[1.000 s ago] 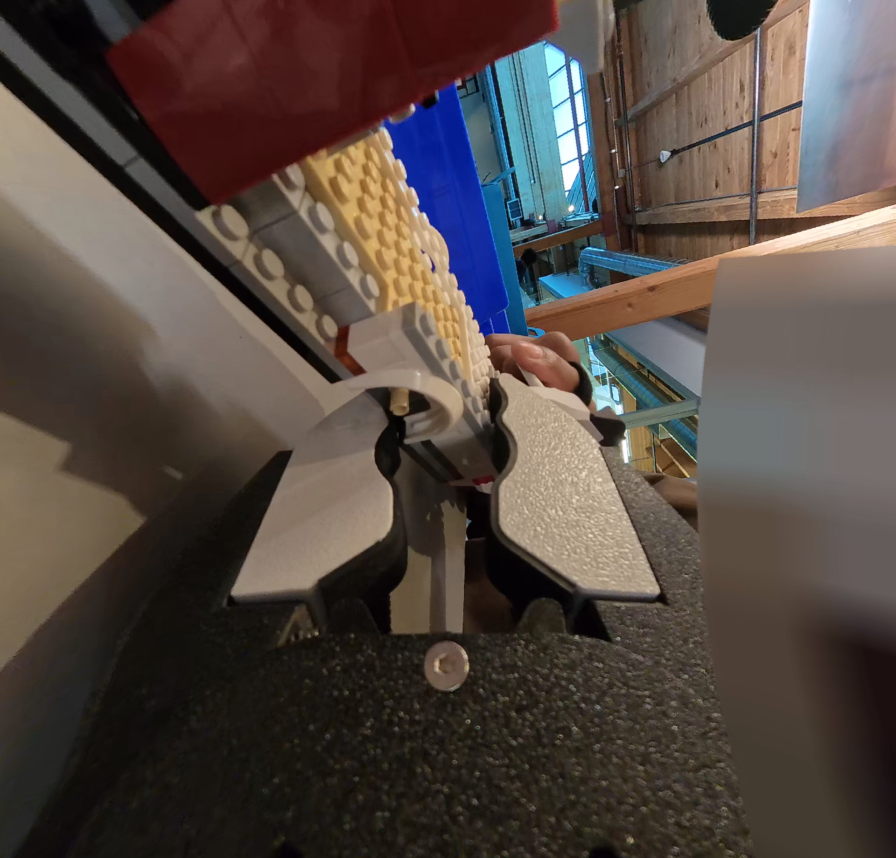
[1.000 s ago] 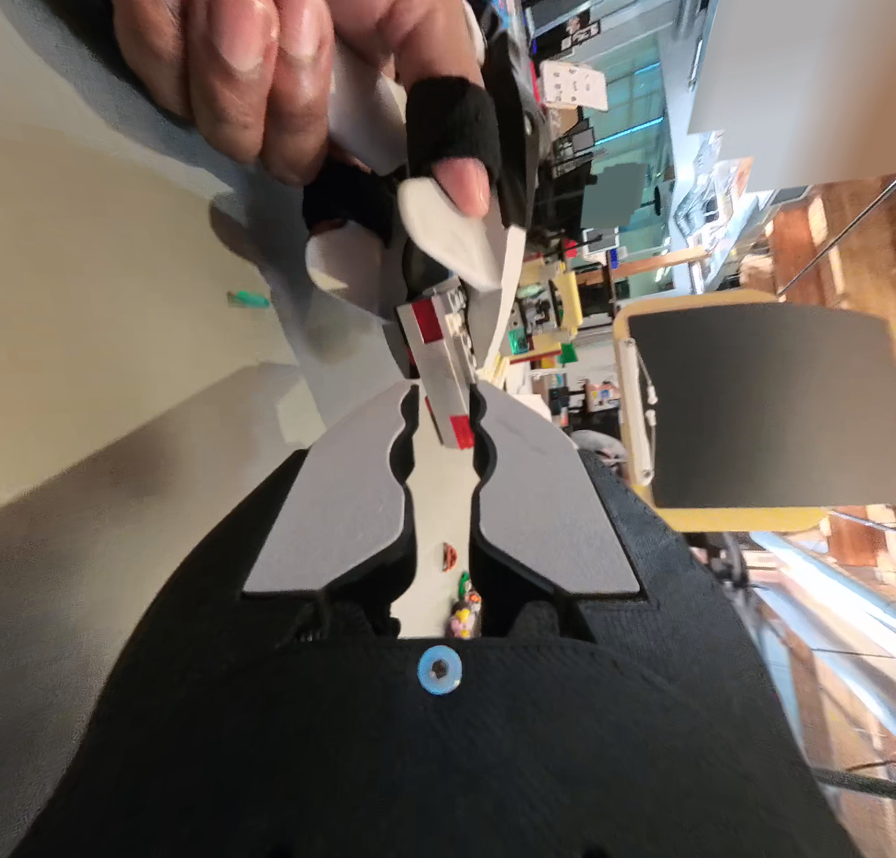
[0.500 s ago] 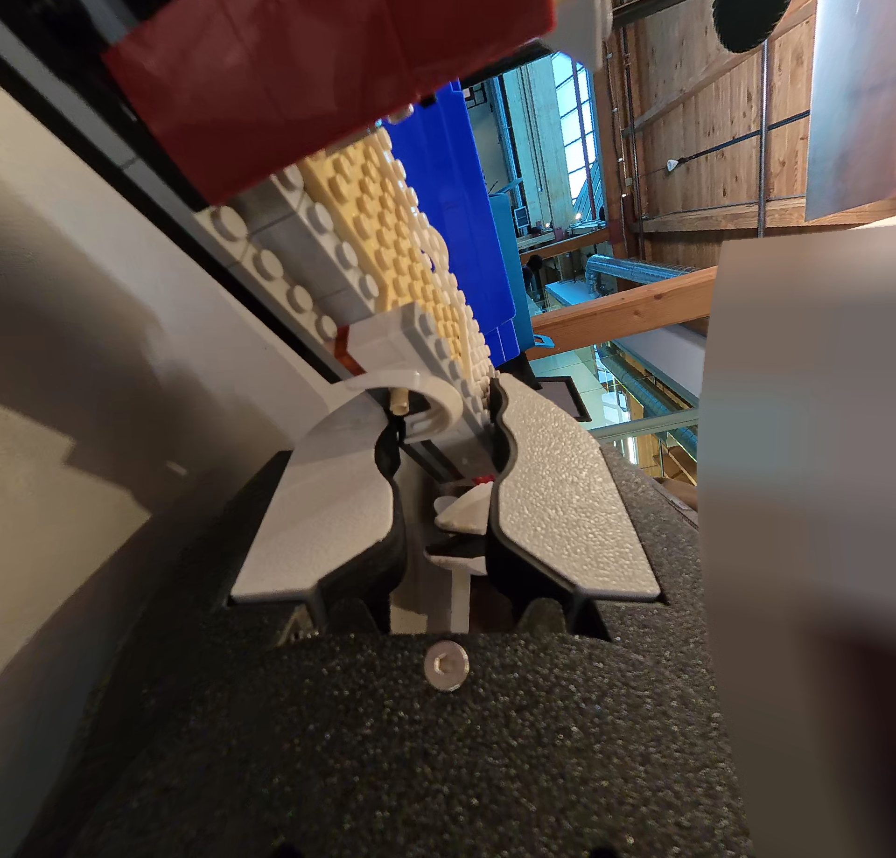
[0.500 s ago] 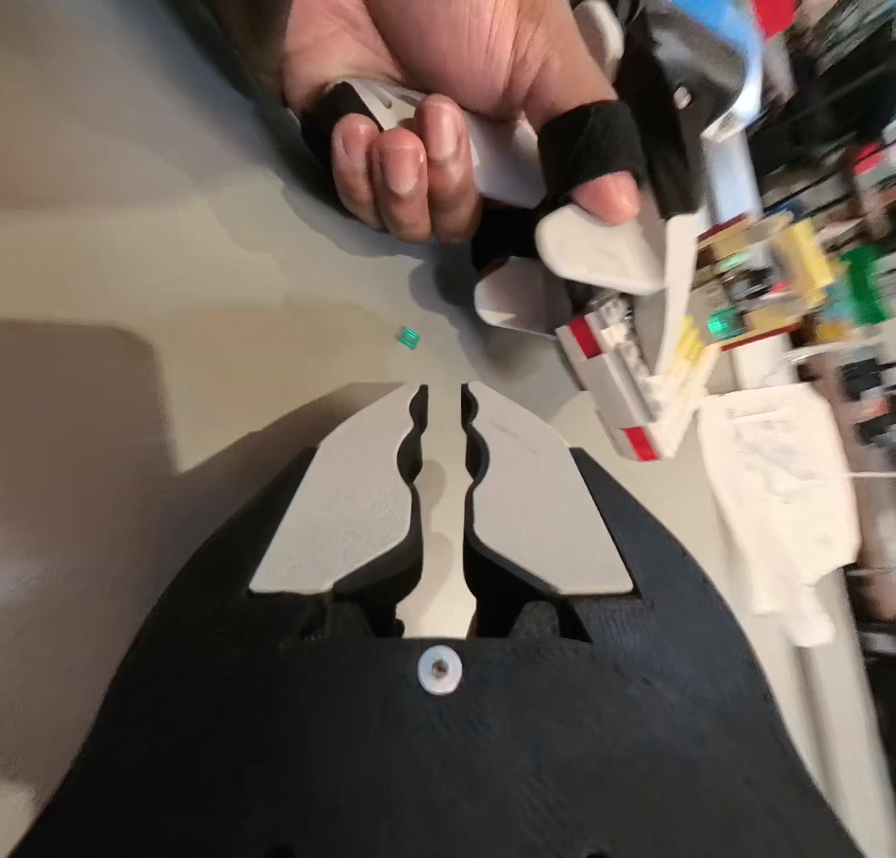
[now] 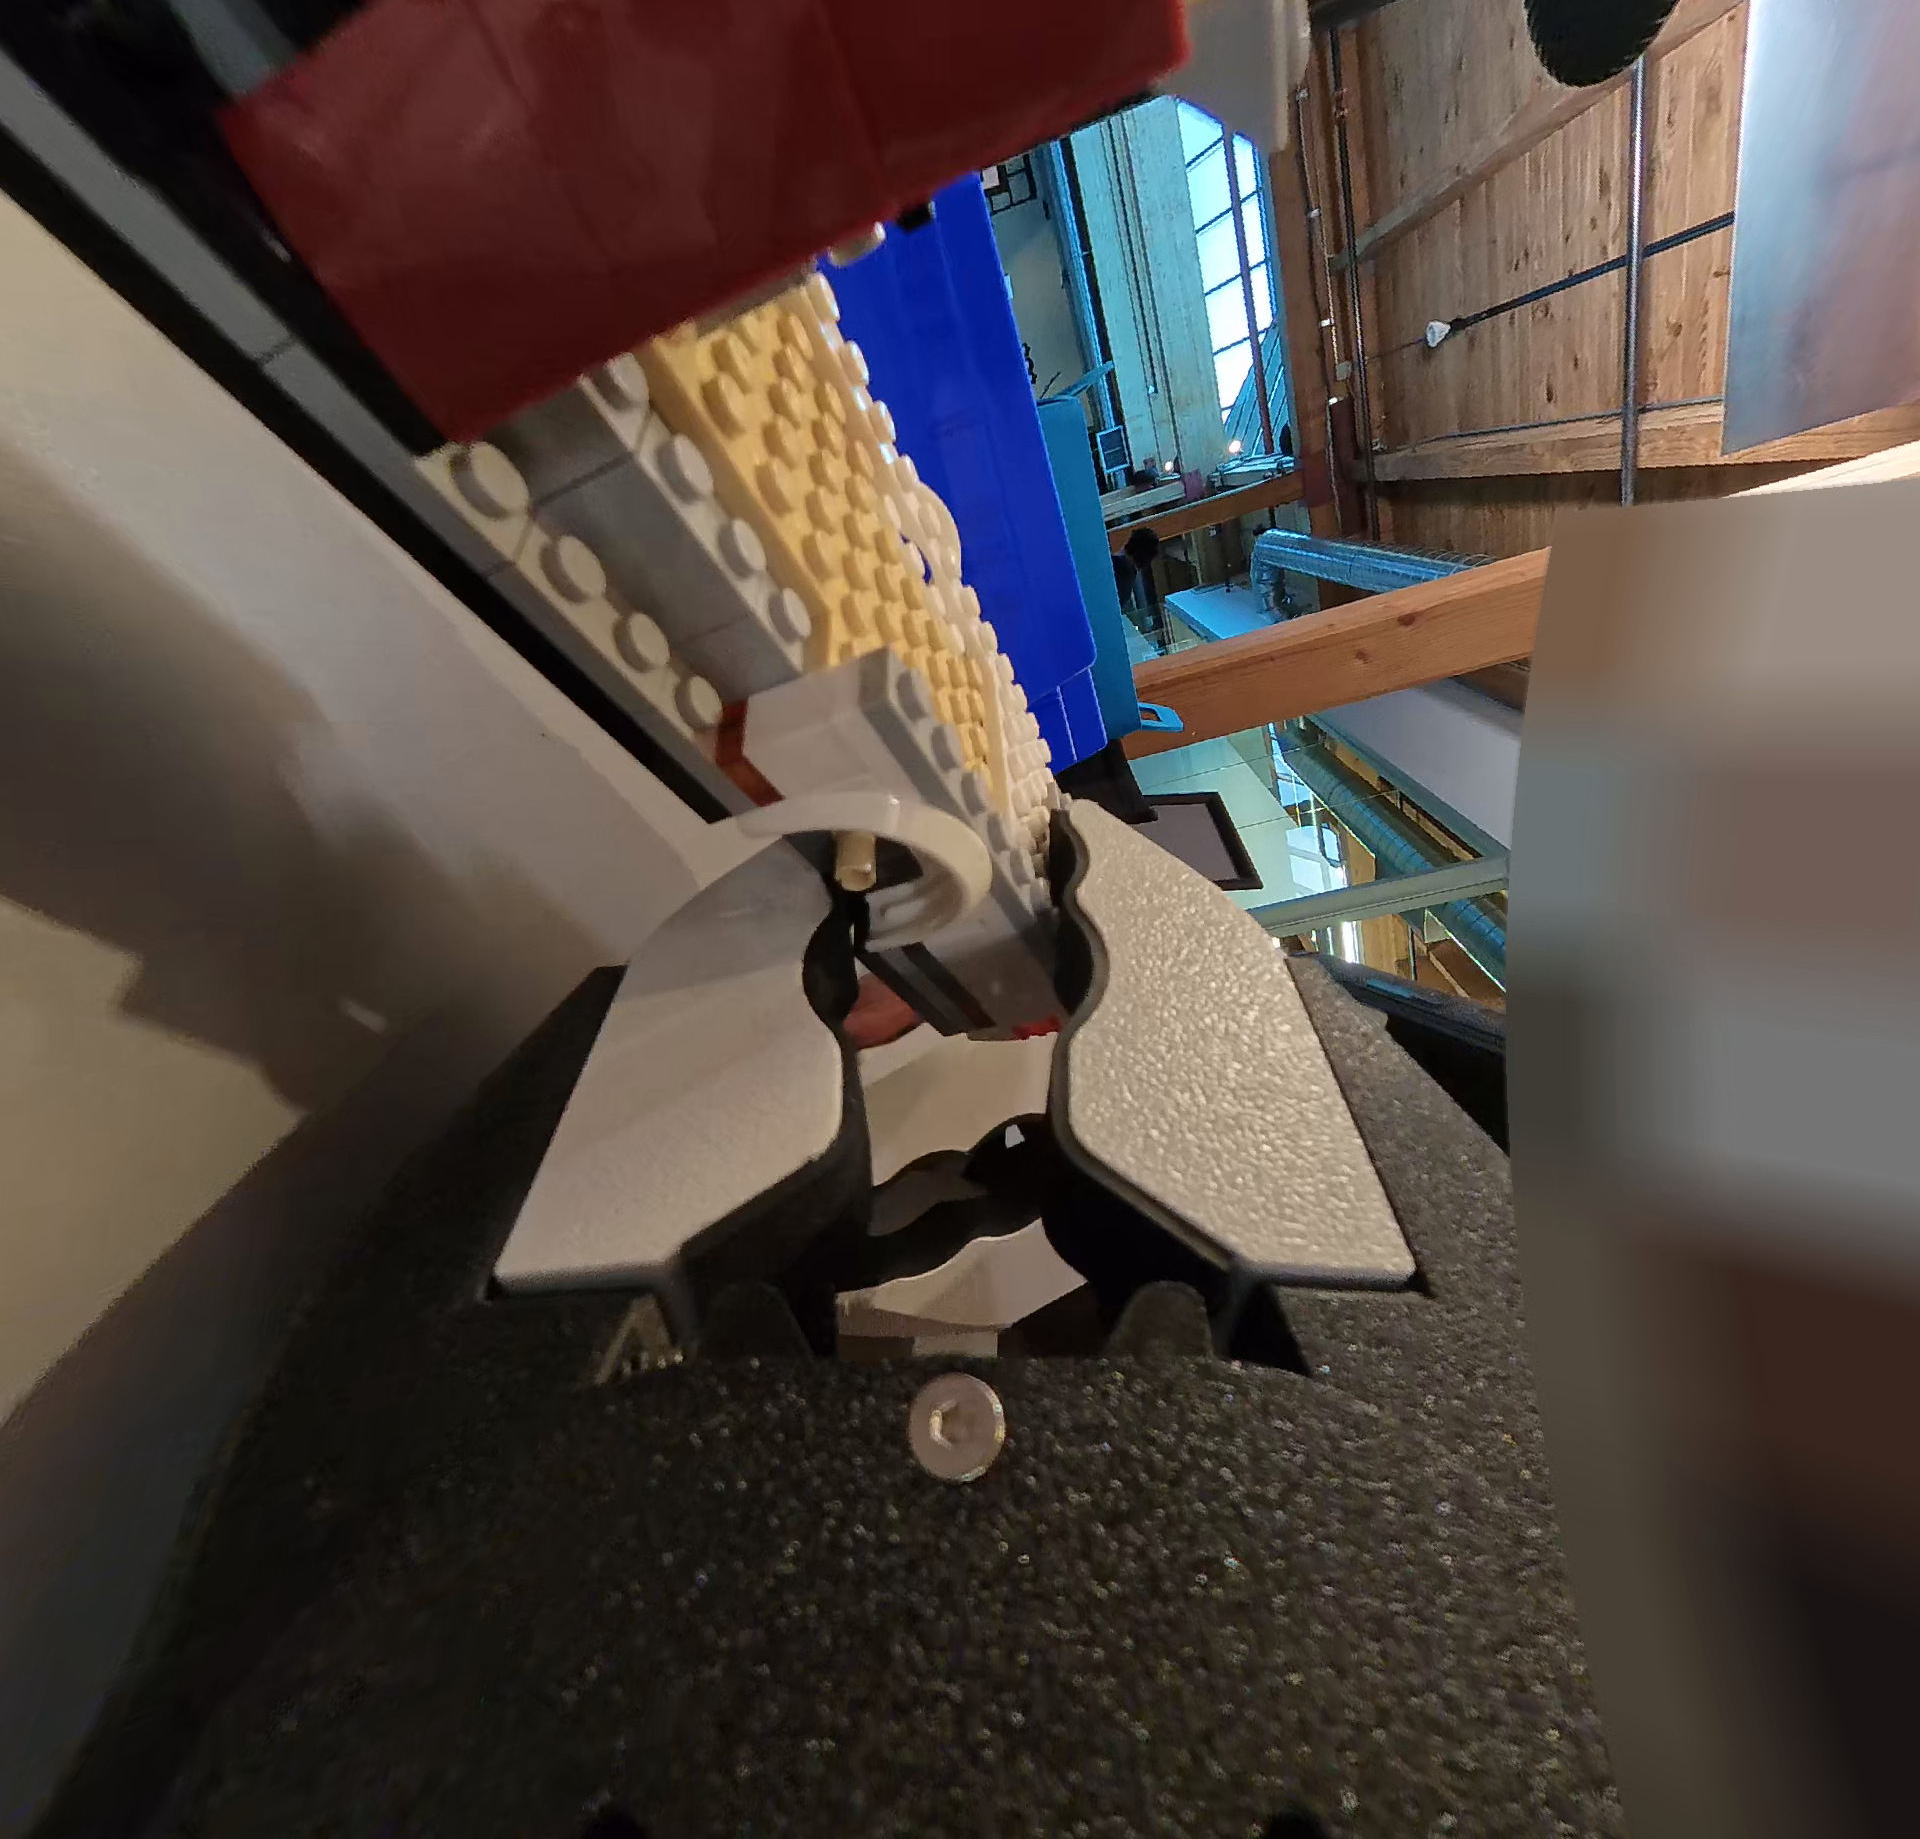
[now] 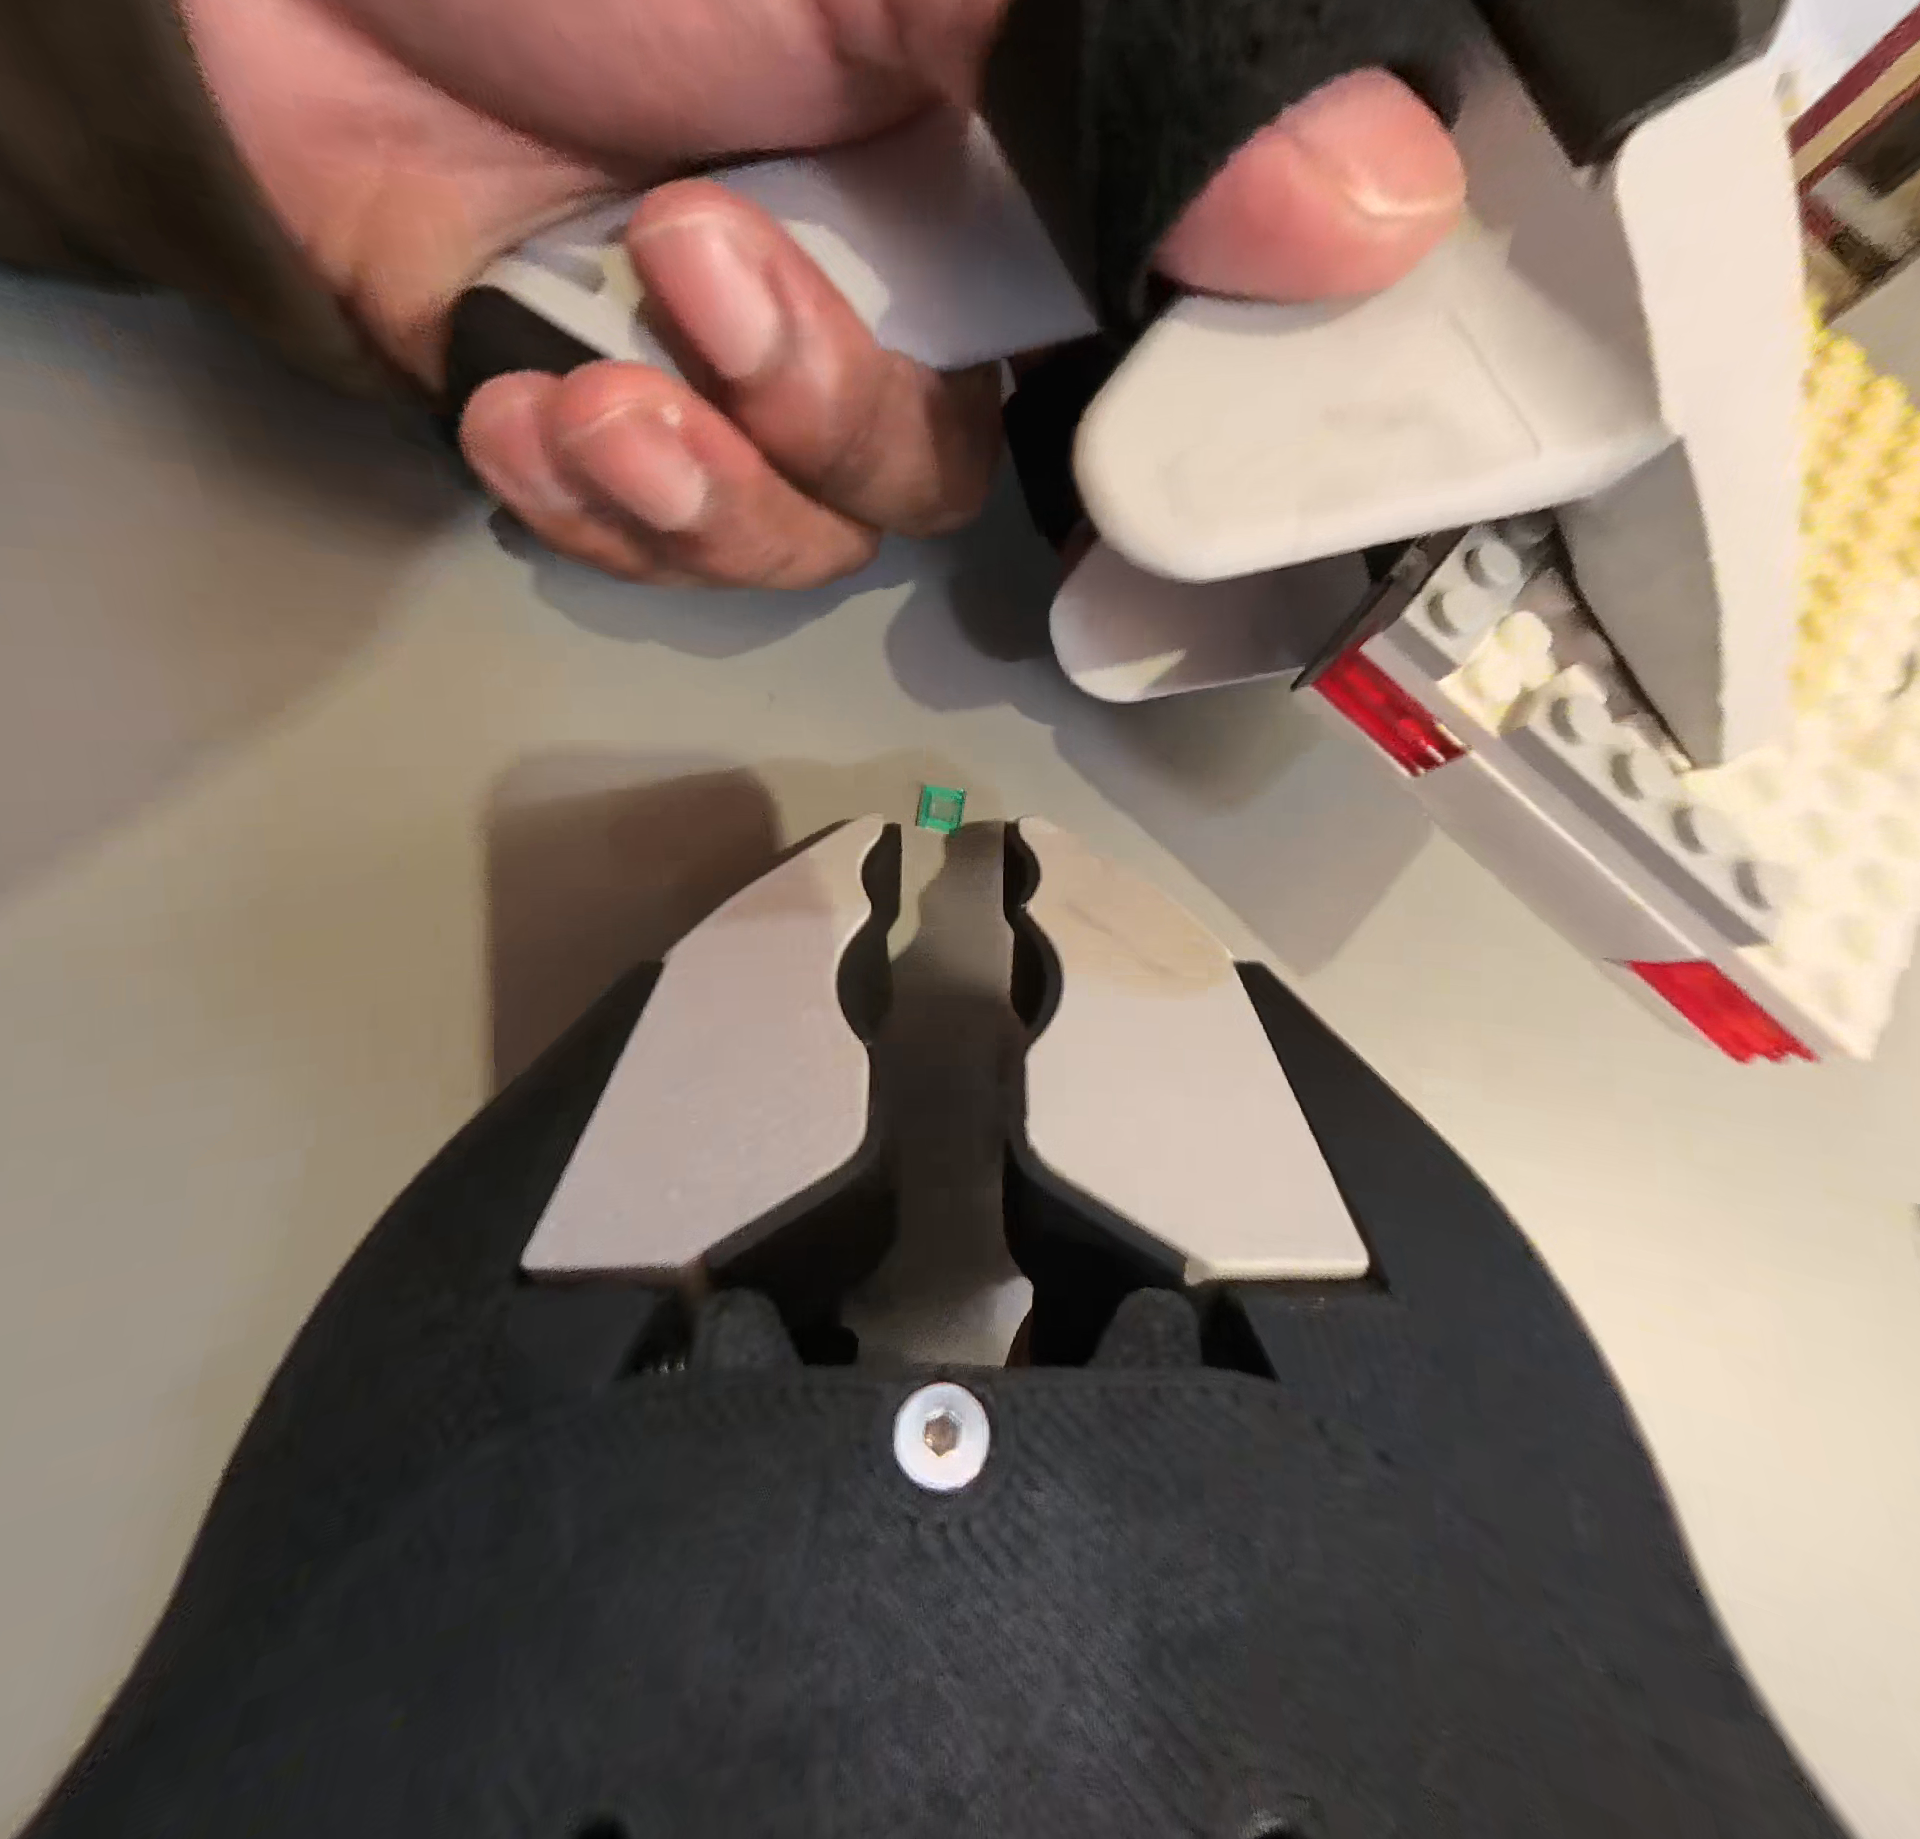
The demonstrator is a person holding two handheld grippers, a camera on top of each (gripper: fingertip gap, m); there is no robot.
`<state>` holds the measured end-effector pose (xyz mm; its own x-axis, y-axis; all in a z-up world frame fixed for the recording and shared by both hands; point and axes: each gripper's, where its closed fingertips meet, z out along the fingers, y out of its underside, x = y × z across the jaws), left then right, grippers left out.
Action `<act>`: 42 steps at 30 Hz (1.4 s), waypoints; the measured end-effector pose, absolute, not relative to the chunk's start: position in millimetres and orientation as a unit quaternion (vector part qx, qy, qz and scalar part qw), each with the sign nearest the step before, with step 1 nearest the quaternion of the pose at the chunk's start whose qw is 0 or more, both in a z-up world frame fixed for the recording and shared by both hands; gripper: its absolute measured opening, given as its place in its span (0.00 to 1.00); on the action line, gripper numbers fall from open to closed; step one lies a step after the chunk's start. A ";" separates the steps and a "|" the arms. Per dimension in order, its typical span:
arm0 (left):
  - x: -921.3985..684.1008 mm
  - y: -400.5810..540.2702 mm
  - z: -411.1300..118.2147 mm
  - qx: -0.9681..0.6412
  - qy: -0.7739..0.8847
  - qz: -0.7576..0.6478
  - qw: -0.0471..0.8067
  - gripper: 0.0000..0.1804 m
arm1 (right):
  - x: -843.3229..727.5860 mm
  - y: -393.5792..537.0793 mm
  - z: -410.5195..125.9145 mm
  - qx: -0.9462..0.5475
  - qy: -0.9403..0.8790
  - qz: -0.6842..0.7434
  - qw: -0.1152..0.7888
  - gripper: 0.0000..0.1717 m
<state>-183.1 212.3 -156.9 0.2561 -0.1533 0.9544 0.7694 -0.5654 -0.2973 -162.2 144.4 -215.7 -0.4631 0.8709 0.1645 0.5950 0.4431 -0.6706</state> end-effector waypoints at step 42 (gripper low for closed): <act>-181.4 210.1 -155.3 -0.675 -0.220 -0.585 0.391 0.20 | -170.7 154.5 -216.9 -0.386 -0.845 0.314 0.198 0.10</act>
